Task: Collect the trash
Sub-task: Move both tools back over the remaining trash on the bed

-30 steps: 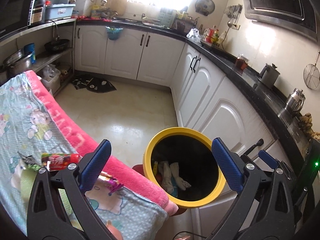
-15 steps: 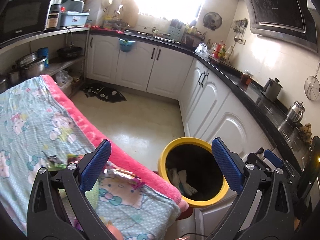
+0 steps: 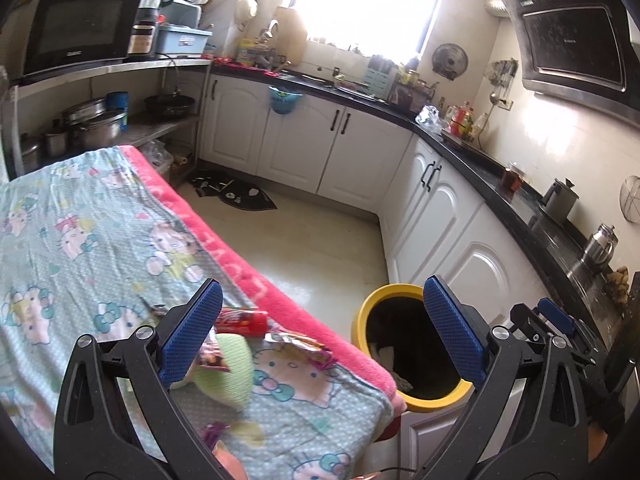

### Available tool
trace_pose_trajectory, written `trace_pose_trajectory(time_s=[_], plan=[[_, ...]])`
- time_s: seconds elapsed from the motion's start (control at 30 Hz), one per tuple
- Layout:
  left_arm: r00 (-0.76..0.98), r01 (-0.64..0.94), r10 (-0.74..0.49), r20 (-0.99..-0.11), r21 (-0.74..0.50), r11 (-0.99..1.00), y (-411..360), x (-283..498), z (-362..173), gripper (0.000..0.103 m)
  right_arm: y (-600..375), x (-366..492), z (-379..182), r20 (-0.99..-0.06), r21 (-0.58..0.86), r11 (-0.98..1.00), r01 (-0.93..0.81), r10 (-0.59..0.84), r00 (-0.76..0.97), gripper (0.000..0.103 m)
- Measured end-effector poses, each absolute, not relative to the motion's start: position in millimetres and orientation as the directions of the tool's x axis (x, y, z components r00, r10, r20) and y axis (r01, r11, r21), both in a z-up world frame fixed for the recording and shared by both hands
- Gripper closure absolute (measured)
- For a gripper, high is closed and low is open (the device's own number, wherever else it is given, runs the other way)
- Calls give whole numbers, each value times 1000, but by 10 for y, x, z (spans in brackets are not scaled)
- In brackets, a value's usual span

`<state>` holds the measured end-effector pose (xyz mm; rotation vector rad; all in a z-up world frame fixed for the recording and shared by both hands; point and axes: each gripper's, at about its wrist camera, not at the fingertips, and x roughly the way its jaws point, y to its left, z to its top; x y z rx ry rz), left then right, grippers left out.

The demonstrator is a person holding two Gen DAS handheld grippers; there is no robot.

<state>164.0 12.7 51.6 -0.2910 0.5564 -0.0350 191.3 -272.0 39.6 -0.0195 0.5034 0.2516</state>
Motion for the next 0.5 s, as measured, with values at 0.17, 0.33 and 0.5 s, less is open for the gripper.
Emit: trace_pose_trajectory(time_s=[0.17,0.33,0.5], plan=[[855,-85,-77,-513,-285,955,347,1534,527,11,-2538,1865,443,-470,38,957,-286,270,840,21],[856,-119,-45,-515,-281,952,547,1423,529,11,-2330,1835,483,-466,45,942,-332,314,827,21],[847,-147,-22,-530,-274,951,700,1330,474,11,-2132,1814,499,-467,42,926,-375,350,812,21]])
